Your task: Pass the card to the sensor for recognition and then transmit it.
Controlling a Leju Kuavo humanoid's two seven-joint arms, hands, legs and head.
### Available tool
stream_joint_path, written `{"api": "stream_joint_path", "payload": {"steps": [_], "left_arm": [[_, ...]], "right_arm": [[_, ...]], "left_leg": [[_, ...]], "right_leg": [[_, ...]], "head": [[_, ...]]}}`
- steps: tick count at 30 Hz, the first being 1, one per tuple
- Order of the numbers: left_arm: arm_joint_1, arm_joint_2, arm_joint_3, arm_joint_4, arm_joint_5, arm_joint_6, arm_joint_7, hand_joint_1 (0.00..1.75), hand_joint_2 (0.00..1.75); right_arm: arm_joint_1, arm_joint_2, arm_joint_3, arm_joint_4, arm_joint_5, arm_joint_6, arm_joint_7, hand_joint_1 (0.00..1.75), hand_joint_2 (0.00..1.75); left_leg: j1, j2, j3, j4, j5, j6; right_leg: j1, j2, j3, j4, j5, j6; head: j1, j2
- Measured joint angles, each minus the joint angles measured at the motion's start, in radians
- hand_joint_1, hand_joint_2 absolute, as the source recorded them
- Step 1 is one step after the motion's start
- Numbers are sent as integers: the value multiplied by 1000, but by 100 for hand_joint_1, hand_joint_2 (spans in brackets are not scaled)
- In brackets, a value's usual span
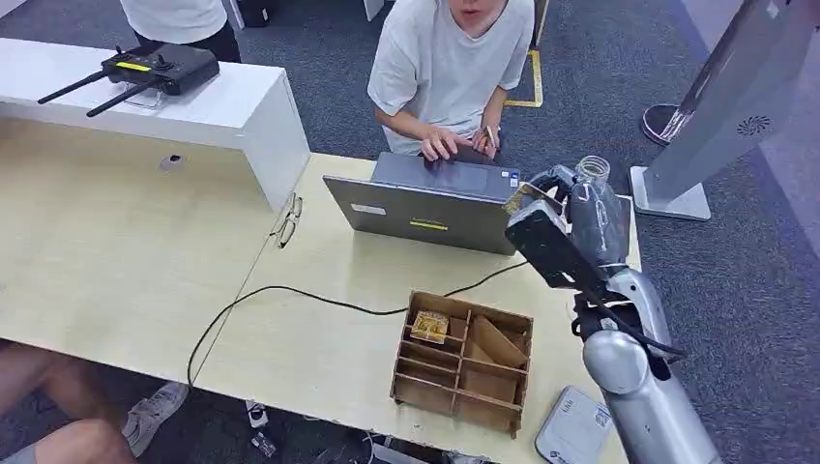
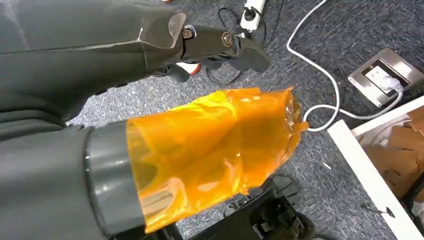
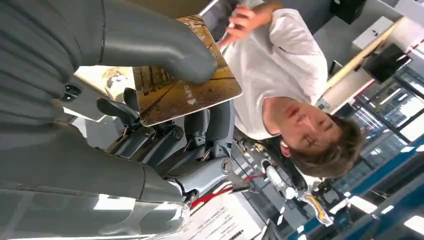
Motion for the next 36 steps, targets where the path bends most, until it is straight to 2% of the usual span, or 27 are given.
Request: {"api": "stream_joint_path", "payload": {"steps": [21, 34, 35, 36], "left_arm": [[-3, 0, -19, 0, 2, -6, 3, 0, 0], [-4, 0, -21, -1, 22, -3, 3, 0, 0], [-5, 0, -21, -1, 22, -3, 3, 0, 0], [-5, 0, -21, -1, 22, -3, 3, 0, 0]], "right_arm": [[-62, 15, 13, 93, 18, 25, 24, 175, 175], [-103, 50, 31, 143, 24, 41, 36, 175, 175], [-104, 51, 32, 146, 24, 41, 36, 42, 175], [-104, 52, 33, 149, 24, 41, 36, 0, 175]], "left_leg": [[0, 0, 0, 0, 0, 0], [0, 0, 0, 0, 0, 0], [0, 0, 0, 0, 0, 0], [0, 0, 0, 0, 0, 0]], "right_leg": [[0, 0, 0, 0, 0, 0], [0, 0, 0, 0, 0, 0], [0, 0, 0, 0, 0, 0], [0, 0, 0, 0, 0, 0]], "head": [[0, 0], [0, 0], [0, 0], [0, 0]]}}
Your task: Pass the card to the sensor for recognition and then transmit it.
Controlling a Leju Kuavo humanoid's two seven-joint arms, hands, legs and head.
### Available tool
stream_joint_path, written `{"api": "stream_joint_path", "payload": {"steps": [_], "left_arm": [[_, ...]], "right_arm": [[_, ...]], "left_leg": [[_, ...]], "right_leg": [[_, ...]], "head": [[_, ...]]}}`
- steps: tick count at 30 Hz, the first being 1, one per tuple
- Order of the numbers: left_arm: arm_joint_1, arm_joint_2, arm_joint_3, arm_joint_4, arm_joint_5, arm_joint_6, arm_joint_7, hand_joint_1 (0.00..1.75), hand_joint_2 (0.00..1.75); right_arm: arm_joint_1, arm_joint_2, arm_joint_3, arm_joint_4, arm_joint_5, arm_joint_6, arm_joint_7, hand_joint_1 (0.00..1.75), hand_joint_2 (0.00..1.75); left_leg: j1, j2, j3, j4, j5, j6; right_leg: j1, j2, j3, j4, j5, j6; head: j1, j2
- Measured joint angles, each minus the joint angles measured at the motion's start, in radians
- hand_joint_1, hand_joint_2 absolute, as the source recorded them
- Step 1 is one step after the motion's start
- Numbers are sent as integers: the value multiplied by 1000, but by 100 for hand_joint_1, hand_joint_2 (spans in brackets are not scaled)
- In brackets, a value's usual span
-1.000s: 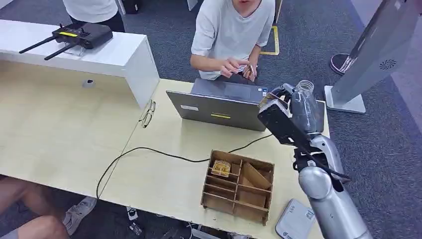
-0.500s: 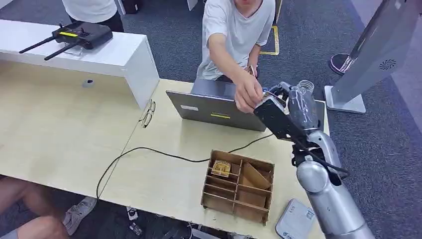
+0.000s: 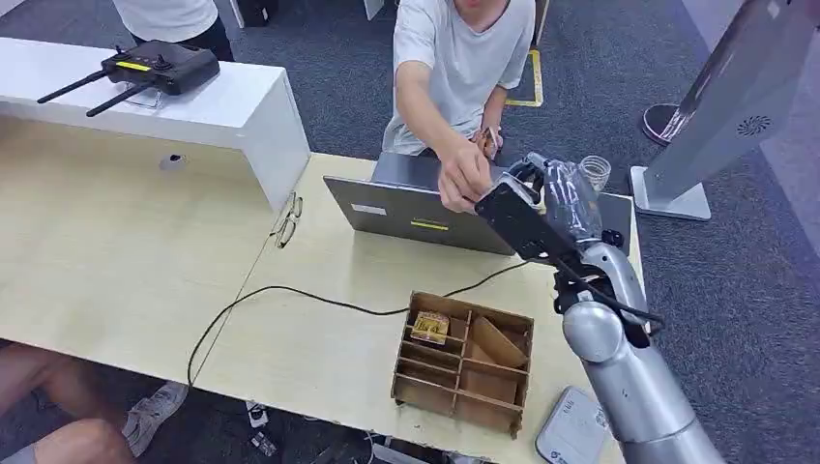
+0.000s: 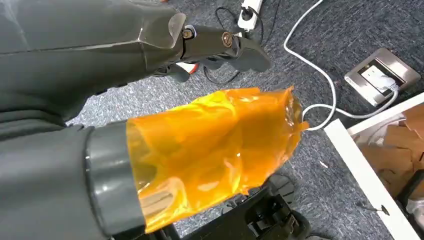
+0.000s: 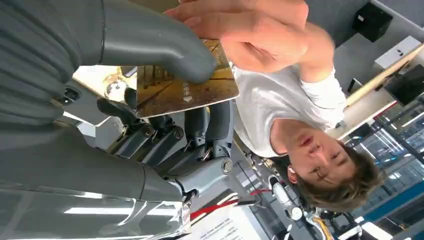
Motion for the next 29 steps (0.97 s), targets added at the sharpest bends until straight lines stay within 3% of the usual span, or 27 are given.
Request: {"api": "stream_joint_path", "payload": {"steps": [1, 2, 19, 29], "left_arm": [[0, 0, 0, 0, 0, 0, 0, 0, 0], [0, 0, 0, 0, 1, 0, 0, 0, 0], [0, 0, 0, 0, 35, 13, -4, 0, 0], [17, 4, 4, 0, 83, 44, -23, 0, 0]], "right_arm": [[0, 1, 0, 3, 0, 0, 0, 0, 175], [0, 2, 1, 5, 2, -1, 0, 0, 0], [20, 2, 5, -82, -33, -37, -66, 0, 0], [208, -17, 5, -317, -152, -85, -211, 0, 0]], "left_leg": [[0, 0, 0, 0, 0, 0], [0, 0, 0, 0, 0, 0], [0, 0, 0, 0, 0, 0], [0, 0, 0, 0, 0, 0]], "right_leg": [[0, 0, 0, 0, 0, 0], [0, 0, 0, 0, 0, 0], [0, 0, 0, 0, 0, 0], [0, 0, -1, -1, 0, 0]], "head": [[0, 0], [0, 0], [0, 0], [0, 0]]}}
